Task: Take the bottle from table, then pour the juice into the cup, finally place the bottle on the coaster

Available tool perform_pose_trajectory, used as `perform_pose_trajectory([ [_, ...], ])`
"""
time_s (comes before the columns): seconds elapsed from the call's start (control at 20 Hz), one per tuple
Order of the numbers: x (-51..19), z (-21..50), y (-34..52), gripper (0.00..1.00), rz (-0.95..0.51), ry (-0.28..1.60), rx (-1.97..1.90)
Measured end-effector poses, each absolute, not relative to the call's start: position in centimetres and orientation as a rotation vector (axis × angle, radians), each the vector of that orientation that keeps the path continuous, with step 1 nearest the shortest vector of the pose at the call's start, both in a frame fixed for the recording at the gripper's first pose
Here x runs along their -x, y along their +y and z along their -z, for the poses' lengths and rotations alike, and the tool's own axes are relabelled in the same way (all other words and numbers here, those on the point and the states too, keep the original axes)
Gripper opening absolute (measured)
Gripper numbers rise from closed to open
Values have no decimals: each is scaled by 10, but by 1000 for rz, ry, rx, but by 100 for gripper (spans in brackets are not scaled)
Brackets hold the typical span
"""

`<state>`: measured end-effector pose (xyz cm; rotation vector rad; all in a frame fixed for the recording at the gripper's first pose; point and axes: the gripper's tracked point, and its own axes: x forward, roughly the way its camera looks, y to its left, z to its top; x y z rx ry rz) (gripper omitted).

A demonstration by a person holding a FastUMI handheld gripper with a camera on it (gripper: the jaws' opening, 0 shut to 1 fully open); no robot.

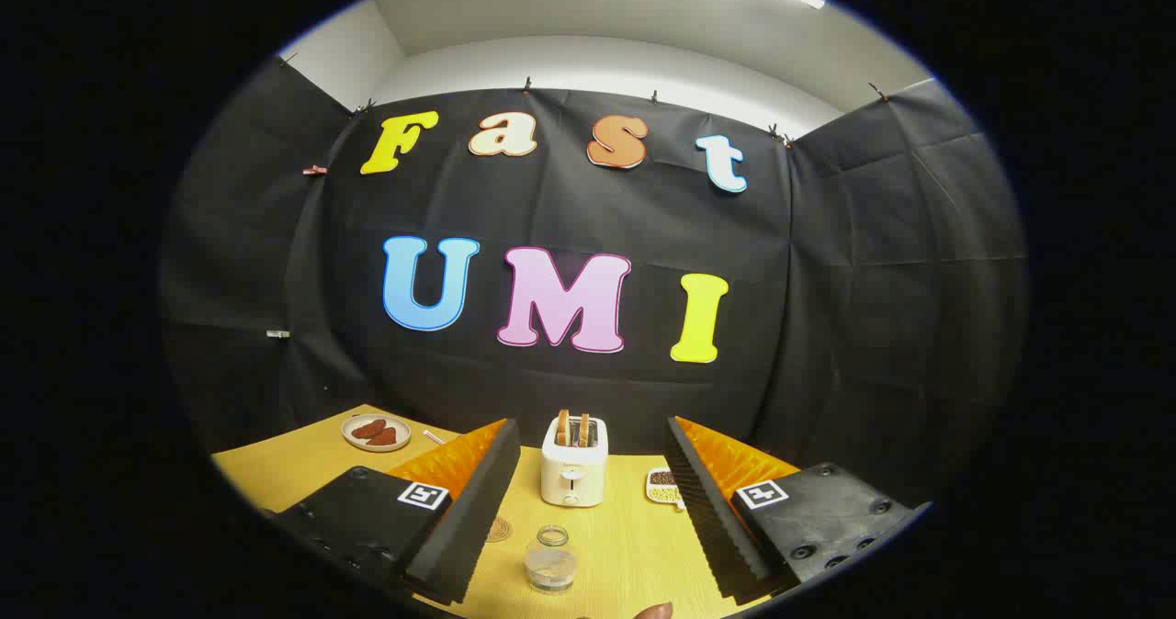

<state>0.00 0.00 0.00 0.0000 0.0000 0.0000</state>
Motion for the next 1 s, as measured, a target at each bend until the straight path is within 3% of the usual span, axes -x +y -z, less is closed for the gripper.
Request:
perform_pose_trajectory([
  [0.75,4,6,10,97,-35,-9,4],
  [1.0,5,40,18,97,-54,32,-19],
])
